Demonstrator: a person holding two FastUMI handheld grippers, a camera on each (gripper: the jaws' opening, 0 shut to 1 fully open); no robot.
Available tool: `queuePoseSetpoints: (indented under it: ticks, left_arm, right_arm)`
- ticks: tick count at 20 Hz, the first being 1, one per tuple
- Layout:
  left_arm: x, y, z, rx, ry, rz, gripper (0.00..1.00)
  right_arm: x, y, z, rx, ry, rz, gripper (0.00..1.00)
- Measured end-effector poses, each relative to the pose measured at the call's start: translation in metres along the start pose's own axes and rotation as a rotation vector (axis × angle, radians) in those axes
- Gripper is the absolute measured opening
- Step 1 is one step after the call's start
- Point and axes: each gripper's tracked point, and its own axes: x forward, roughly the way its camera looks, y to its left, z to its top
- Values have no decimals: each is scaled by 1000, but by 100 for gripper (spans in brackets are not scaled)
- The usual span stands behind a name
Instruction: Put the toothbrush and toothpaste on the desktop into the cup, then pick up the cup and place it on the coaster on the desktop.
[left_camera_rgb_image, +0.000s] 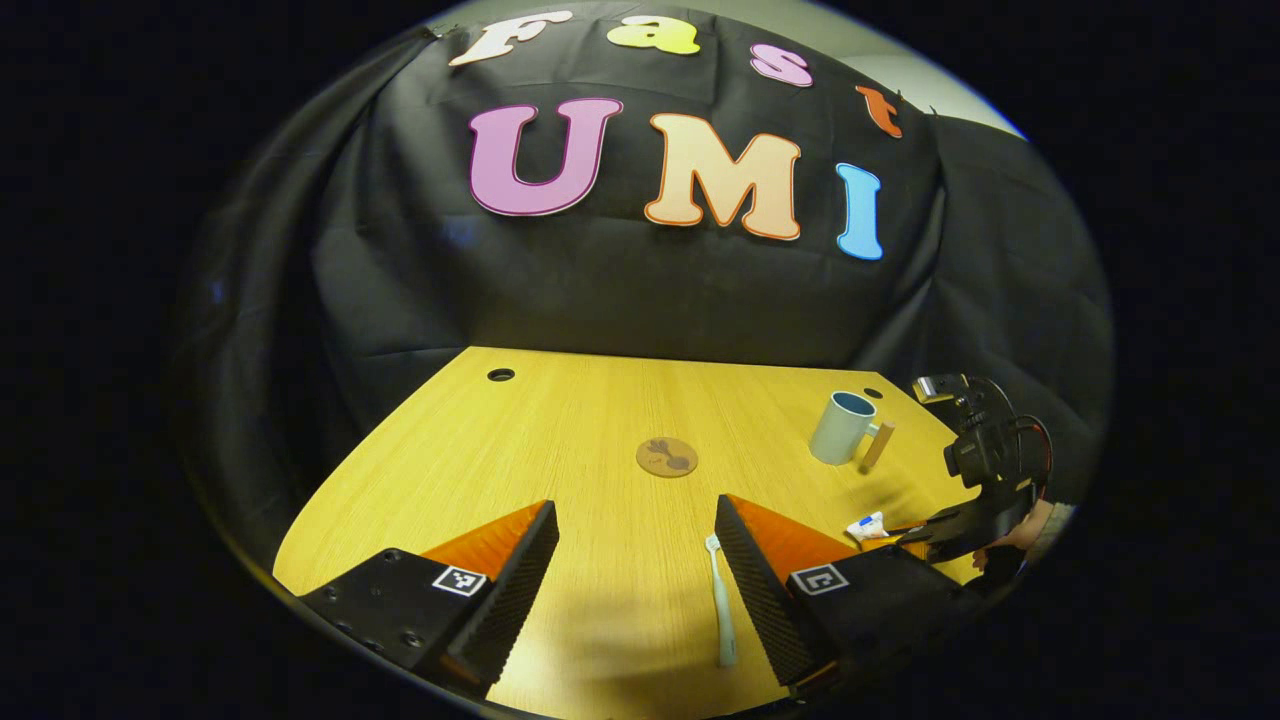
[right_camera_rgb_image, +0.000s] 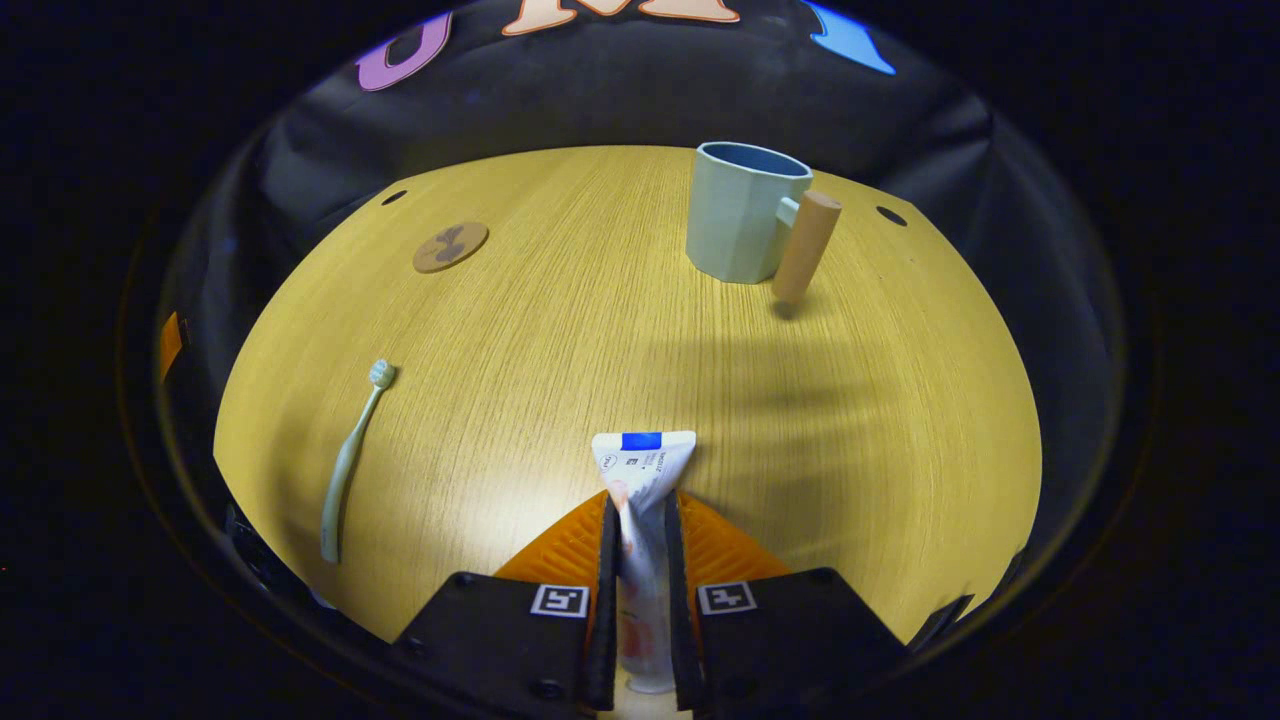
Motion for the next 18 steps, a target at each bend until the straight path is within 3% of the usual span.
queuePoseSetpoints:
  ticks: [2, 3, 9, 18]
  left_arm:
    - [1, -5, -3, 1, 4, -5, 94]
    - [1, -6, -4, 0, 8, -6, 94]
    - [8, -21, -19, 2, 54, -27, 94]
    - [26, -60, -61, 48, 222, -112, 93]
  right_arm:
    - [0, -1, 1, -16, -10, 0, 25]
    - [0, 0, 0, -34, -19, 3, 20]
    - [0, 1, 0, -48, -16, 20, 20]
    - [0, 1, 0, -61, -16, 15, 16]
